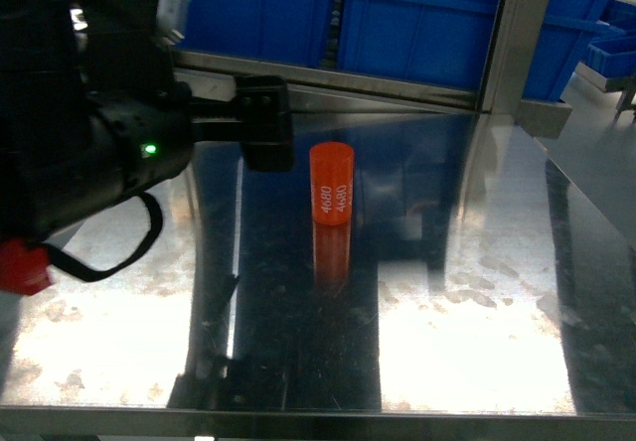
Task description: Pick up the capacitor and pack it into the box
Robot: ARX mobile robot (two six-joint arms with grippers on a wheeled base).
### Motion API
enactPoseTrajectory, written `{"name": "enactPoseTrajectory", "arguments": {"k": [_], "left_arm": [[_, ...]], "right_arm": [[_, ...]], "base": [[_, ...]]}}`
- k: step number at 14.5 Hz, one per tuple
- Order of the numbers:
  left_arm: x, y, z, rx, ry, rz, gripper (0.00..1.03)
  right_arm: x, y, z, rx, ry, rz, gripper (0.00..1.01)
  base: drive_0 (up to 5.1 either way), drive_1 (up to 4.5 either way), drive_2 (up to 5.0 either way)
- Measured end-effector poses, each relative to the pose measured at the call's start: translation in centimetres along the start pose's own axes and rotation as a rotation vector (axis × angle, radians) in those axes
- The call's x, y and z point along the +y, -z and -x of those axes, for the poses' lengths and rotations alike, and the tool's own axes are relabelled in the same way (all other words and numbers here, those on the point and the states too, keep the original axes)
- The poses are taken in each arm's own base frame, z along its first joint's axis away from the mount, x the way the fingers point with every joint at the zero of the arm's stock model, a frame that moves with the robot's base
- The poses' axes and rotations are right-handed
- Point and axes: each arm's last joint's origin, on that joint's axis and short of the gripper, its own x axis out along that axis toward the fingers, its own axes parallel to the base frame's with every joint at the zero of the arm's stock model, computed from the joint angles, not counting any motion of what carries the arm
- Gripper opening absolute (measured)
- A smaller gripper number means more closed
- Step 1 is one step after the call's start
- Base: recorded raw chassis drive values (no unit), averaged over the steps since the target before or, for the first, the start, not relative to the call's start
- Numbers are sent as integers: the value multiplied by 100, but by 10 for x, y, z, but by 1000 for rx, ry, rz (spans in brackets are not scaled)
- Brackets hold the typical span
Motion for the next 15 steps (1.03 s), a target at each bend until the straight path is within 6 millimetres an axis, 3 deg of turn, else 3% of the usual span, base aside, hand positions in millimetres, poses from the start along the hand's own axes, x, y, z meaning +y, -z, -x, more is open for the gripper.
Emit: {"name": "enactPoseTrajectory", "arguments": {"k": [2,7,15], "left_arm": [[-14,7,-29,20,22,-8,98],[-23,21,-48,64,50,-15,98],[-38,69,-116,206,63,-41,98]], "right_arm": [[0,0,0,0,0,0,98],[0,0,0,0,0,0,98],[0,0,0,0,0,0,98]], "base": [[0,0,0],[0,0,0],[0,0,0]]}}
